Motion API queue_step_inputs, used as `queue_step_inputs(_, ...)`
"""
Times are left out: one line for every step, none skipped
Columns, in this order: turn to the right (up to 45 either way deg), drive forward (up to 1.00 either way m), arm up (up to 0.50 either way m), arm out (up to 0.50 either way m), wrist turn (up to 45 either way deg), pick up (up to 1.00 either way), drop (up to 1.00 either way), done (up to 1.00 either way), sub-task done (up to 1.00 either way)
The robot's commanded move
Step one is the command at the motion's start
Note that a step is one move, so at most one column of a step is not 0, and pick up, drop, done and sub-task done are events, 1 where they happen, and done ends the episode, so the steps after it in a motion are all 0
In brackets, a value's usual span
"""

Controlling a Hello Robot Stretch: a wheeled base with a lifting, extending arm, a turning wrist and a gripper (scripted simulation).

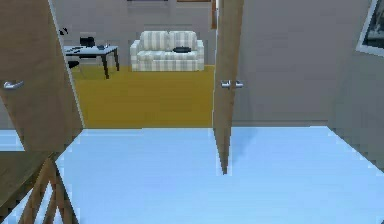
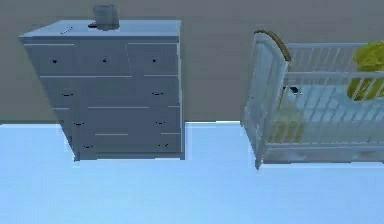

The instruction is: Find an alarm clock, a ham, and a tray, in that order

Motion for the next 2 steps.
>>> queue_step_inputs(0.0, 0.8, 0.0, 0.0, 0.0, 0.0, 0.0, 0.0, 0.0)
queue_step_inputs(-18.0, 0.0, 0.0, 0.0, 0.0, 0.0, 0.0, 0.0, 0.0)
